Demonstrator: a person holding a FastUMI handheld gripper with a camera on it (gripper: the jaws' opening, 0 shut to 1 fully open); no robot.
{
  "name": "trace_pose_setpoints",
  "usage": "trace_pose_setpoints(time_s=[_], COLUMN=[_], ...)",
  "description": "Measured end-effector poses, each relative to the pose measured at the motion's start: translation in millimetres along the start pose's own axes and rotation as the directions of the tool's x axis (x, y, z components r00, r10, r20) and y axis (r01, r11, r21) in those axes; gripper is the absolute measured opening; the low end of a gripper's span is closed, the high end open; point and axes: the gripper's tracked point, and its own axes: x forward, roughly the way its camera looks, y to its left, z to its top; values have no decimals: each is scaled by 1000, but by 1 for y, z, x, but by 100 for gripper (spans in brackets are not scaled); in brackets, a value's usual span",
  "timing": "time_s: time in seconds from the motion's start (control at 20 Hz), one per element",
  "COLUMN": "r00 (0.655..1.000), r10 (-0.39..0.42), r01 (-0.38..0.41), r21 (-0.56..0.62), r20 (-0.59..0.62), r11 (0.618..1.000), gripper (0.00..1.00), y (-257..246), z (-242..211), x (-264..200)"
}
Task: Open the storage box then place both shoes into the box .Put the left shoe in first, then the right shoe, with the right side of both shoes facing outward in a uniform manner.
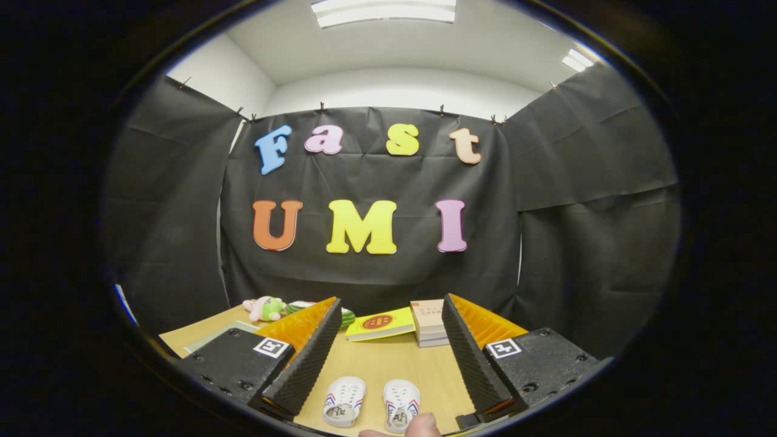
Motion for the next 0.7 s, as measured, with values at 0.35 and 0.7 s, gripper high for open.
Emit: trace_pose_setpoints(time_s=[0.35, 0.7], r00=[998, 969], r10=[47, 229], r01=[-46, -220], r21=[27, 103], r20=[-31, -91], r11=[999, 970], gripper=[100, 100], y=[8, 38], z=[-11, -45], x=[5, 16])
